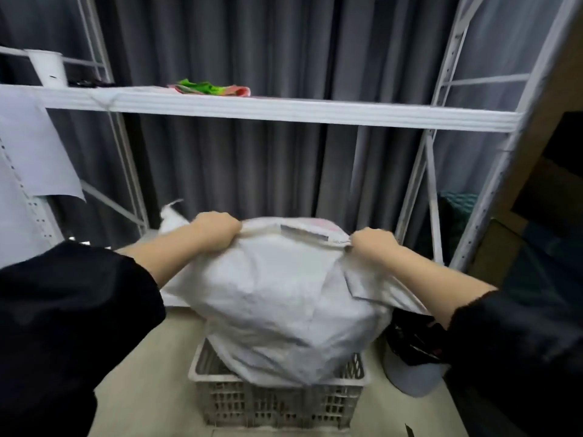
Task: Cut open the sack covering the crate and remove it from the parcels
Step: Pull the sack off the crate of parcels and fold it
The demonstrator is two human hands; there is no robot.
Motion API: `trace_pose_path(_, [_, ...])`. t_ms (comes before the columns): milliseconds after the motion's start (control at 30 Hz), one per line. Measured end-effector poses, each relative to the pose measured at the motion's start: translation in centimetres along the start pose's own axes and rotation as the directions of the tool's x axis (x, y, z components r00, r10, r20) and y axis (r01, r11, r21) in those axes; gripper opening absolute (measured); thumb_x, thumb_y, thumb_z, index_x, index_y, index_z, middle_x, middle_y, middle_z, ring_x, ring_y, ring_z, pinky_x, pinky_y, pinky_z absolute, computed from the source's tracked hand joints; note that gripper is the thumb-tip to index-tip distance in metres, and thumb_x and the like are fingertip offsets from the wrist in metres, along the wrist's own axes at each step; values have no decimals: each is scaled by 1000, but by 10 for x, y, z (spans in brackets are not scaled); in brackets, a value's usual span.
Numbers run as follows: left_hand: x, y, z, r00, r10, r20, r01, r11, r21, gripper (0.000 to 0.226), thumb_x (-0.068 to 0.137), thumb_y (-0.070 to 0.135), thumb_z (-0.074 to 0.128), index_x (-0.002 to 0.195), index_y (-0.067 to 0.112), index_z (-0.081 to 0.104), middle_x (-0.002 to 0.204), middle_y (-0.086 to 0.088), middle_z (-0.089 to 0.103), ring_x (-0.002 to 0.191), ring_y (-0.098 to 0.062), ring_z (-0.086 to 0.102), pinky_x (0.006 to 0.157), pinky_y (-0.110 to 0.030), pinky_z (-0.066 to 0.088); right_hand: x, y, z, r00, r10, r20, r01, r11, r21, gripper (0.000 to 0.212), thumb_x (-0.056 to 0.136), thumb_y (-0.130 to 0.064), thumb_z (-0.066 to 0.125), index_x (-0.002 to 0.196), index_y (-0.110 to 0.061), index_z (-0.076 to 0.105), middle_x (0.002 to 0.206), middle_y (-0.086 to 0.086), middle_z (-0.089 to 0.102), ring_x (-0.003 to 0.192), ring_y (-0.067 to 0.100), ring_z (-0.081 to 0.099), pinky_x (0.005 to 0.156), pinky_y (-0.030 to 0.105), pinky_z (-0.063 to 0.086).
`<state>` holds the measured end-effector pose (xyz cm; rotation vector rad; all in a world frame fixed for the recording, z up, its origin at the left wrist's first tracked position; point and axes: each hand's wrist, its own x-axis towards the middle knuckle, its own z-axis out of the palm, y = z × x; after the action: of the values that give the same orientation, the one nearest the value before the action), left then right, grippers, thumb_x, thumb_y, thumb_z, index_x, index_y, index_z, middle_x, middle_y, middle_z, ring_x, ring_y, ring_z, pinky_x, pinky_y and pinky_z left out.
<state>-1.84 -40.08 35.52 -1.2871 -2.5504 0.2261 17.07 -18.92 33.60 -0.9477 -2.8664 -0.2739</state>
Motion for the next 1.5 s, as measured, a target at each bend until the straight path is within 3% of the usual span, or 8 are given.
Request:
trace_pose_path(200, [36,-19,-66,849,-264,-458,190,961,-202,19,87,2,42,104,3,51,97,-30,63,89,-48,61,65,-41,38,22,25,-49,869,239,-433,-144,960,242,21,90,-16,43,101,-8,58,103,22,65,95,43,62,68,37,39])
trace_pose_path(367, [9,-5,-5,941,-180,286,232,960,-159,25,82,0,51,103,1,64,97,-19,69,88,-35,69,64,-35,52,18,13,-14,970,223,96,-239,948,210,34,93,-19,38,118,-8,59,126,15,58,113,35,57,82,37,43])
trace_pose_path(533, [18,-21,-15,816,-491,-306,185,723,-666,27,89,8,34,101,11,57,101,-23,64,93,-42,58,71,-38,42,27,-6,-19,912,378,-162,-182,723,666,30,93,-20,36,104,-7,60,117,20,61,107,41,55,81,39,44])
trace_pose_path(733, [4,-22,12,922,-333,197,374,635,-675,28,78,0,34,88,3,59,72,-17,72,59,-29,70,48,-26,49,35,4,0,960,265,95,-256,682,685,24,90,-20,37,97,-7,56,108,17,60,95,32,56,85,40,49])
trace_pose_path(967, [1,11,12,906,-171,387,380,-74,-922,47,90,-1,25,115,15,62,100,-18,70,65,-21,73,45,-23,57,19,-11,19,915,228,333,-307,-141,941,38,90,0,32,122,-18,43,89,3,53,66,16,53,41,25,51])
trace_pose_path(1167, [-9,10,26,886,47,462,457,-263,-850,37,93,45,40,86,20,67,91,2,67,91,-14,62,89,-36,49,10,7,29,915,-180,362,-396,-221,891,31,93,-37,39,98,-16,61,83,-2,65,83,15,61,86,36,47])
trace_pose_path(1333, [-8,8,53,939,-178,294,333,261,-906,26,87,9,56,108,20,66,95,-3,54,69,-15,49,56,-18,38,12,17,47,936,-151,318,-283,214,935,15,88,-18,57,99,-13,67,77,-2,56,76,15,52,75,25,49])
trace_pose_path(1500, [-11,14,86,945,-192,266,312,775,-550,103,73,29,70,151,33,3,130,-11,34,96,-25,55,82,-31,45,10,4,71,960,-145,241,-53,747,662,95,74,-19,76,150,-18,18,124,8,51,102,20,54,84,25,45])
